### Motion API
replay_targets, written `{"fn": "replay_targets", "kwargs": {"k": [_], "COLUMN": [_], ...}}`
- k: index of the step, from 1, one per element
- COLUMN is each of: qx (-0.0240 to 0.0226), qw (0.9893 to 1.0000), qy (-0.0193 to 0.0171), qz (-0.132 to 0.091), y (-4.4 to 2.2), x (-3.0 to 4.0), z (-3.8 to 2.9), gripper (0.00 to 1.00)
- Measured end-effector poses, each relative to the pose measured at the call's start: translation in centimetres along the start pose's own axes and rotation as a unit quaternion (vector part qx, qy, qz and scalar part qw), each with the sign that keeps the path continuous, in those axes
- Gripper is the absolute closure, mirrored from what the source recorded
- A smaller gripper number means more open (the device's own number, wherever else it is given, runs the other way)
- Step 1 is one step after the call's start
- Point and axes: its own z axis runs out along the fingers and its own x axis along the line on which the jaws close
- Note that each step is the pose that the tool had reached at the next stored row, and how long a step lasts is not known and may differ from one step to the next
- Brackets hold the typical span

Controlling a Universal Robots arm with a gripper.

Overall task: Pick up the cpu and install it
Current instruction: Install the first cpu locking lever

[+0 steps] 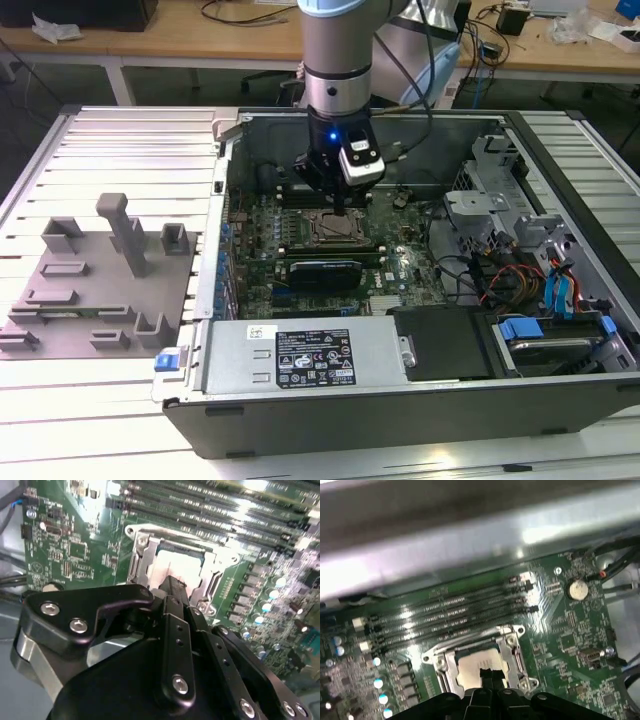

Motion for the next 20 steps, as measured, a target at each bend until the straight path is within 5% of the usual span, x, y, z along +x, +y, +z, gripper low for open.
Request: {"fn": "replay_targets", "kwargs": {"k": [6,7,8,9,20], "qx": [0.0023,0.0046,0.0084,0.01,0.0057], "qw": [1.0,0.9999,0.9995,0.9993,0.9983], "qy": [0.0077,0.0163,0.0302,0.035,0.034], "qz": [-0.001,-0.002,-0.004,-0.004,-0.047], "y": [-0.29,-0.28,-0.22,-0.21,-0.12], "x": [-0.15,-0.21,-0.4,-0.46,-0.76], "z": [0.03,0.05,0.07,0.07,0.12], "gripper": [0.89,0.89,0.89,0.89,0.89]}}
